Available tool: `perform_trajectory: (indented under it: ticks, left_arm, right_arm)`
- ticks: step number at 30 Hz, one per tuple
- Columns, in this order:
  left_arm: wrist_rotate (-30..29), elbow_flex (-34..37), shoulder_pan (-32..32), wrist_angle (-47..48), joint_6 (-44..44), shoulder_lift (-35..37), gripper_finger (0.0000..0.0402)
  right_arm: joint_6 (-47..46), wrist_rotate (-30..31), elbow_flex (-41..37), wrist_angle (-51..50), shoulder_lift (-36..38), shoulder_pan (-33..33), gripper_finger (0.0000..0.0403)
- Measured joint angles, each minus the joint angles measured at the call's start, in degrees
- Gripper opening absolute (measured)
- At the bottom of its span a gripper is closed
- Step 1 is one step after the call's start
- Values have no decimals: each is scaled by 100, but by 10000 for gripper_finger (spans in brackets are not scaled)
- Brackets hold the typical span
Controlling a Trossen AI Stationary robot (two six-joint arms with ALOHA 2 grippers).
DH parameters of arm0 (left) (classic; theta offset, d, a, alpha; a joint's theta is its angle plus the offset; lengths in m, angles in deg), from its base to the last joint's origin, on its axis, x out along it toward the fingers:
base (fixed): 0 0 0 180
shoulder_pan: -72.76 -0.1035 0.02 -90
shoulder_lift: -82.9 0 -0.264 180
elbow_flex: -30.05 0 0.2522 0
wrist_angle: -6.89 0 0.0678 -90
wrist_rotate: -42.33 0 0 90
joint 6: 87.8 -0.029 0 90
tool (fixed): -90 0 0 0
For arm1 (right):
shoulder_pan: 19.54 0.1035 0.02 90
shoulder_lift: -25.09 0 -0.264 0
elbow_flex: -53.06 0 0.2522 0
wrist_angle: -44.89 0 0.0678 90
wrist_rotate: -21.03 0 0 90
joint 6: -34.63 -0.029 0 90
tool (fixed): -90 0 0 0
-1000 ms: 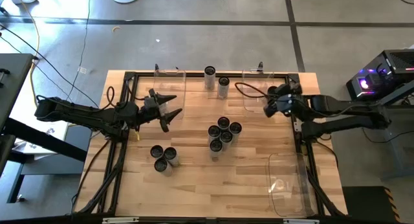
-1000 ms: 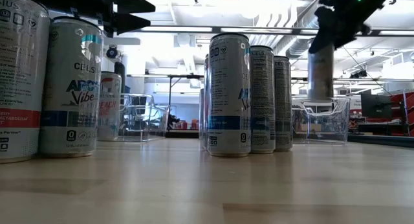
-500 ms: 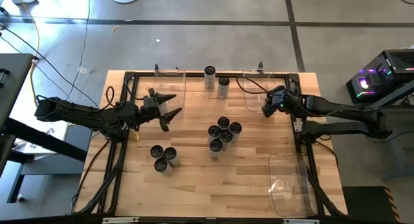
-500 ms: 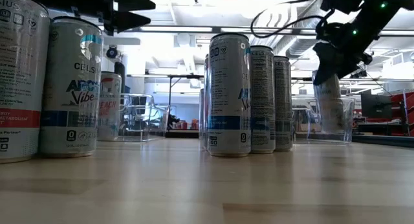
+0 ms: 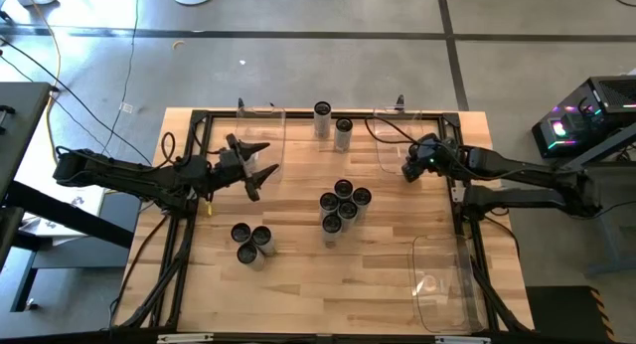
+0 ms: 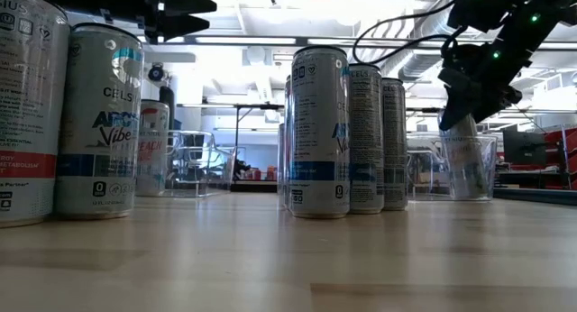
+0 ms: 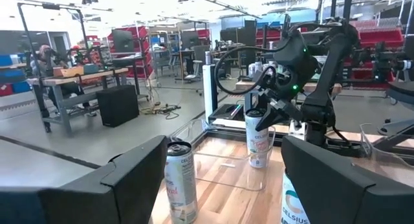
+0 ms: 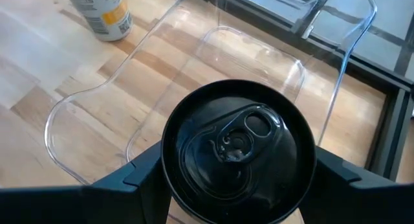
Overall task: Sort soda cans
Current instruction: Put the white-yellow soda can into the top right transparent bin
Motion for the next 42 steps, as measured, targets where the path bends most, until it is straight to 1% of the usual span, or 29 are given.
perform_trajectory:
  ticks: [6, 10, 13, 20, 25, 32, 37, 39, 42]
  left_arm:
    - [-6, 0, -4, 4, 0, 0, 298]
    - [-6, 0, -4, 6, 0, 0, 298]
    - [-6, 0, -4, 6, 2, 0, 298]
    - [-34, 0, -4, 8, 17, 0, 298]
    - [-50, 0, -4, 13, 51, 0, 298]
    - [-47, 0, -4, 19, 66, 0, 298]
    - [-47, 0, -4, 19, 66, 0, 298]
    - [-47, 0, -4, 19, 66, 0, 298]
    - [-47, 0, -4, 19, 66, 0, 298]
  right_arm:
    - [42, -52, 0, 3, -2, -2, 240]
    - [26, -77, 0, -13, -2, -2, 286]
    - [35, -178, 81, -255, -20, 0, 303]
    - [31, 118, 585, -526, -9, 0, 309]
    - [42, 119, 864, -680, -8, 2, 310]
    - [180, 38, 1061, -759, -7, 4, 311]
    - [270, 220, 1258, -626, -15, 4, 311]
    - [373, 135, 1266, -542, -17, 4, 311]
    - [427, -207, 1268, -529, -101, 5, 311]
